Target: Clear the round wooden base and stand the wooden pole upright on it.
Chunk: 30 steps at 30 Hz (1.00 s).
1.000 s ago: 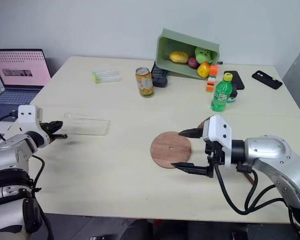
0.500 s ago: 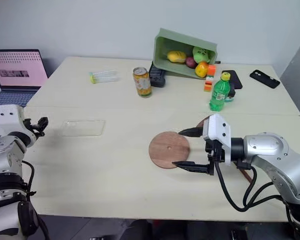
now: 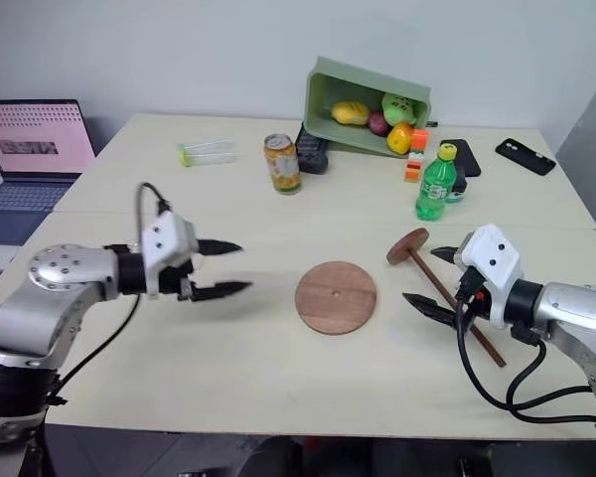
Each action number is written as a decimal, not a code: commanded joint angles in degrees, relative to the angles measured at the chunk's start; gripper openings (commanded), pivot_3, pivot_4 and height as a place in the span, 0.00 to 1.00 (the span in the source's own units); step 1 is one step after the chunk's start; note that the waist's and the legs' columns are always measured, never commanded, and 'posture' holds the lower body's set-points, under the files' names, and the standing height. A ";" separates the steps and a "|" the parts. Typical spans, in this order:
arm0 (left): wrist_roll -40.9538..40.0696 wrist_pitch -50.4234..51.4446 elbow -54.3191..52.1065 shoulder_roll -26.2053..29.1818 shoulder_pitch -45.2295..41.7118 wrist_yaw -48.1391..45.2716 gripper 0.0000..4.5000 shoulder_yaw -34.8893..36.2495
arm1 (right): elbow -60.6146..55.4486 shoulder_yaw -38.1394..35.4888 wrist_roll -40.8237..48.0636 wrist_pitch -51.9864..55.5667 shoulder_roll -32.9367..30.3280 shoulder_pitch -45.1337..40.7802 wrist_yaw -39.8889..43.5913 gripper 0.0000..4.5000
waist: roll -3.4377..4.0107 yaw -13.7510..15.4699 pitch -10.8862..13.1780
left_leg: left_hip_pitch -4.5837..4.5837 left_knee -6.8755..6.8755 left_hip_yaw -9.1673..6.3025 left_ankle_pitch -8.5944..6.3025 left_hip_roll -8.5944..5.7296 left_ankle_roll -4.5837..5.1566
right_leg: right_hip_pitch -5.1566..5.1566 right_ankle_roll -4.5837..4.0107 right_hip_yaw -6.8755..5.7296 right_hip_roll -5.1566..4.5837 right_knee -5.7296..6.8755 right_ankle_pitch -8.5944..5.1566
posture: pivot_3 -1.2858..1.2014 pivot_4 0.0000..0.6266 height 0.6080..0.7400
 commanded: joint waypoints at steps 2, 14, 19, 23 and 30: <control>1.50 -4.71 -4.30 0.47 -2.92 -5.84 0.77 -3.59 | 2.88 1.92 1.78 11.93 4.99 -6.70 -8.31 1.00 | 0.03 -0.13 0.02 | -0.02 0.00 -0.01 0.00 0.01 0.00 | -0.01 0.00 -0.01 0.16 0.01 0.00 | 0.52 0.24 1.00; 7.62 -13.96 -0.52 -5.80 -5.53 -6.29 0.77 -8.77 | 24.96 19.85 -4.20 28.43 5.39 -27.25 -6.55 1.00 | 0.11 0.06 0.07 | -0.13 0.00 0.00 -0.01 -0.07 0.03 | -0.13 0.00 -0.02 0.07 -0.06 0.00 | 0.52 0.24 1.00; 9.52 -16.12 -0.08 -6.89 -4.36 -5.54 0.77 -9.39 | 35.96 26.68 -7.98 26.86 5.66 -34.59 -1.92 0.88 | 0.14 -0.01 0.09 | -0.18 0.00 0.04 -0.02 -0.05 0.05 | -0.20 0.00 0.00 0.07 -0.06 0.00 | 0.52 0.24 1.00; 9.94 -16.36 -0.24 -7.28 -3.98 -5.47 0.77 -9.33 | 39.86 28.32 -9.50 26.47 6.15 -37.19 0.59 0.69 | 0.15 0.05 0.09 | -0.20 0.00 0.02 -0.03 -0.04 0.05 | -0.22 0.00 -0.02 0.06 -0.06 0.00 | 0.52 0.24 1.00; 10.45 -16.57 0.14 -7.81 -4.34 -5.78 0.77 -9.71 | 41.85 27.18 -10.28 28.24 7.02 -38.78 2.41 0.29 | 0.15 0.06 0.09 | -0.22 0.02 0.01 -0.03 -0.07 0.05 | -0.22 0.00 -0.03 0.00 -0.06 0.00 | 0.52 0.24 1.00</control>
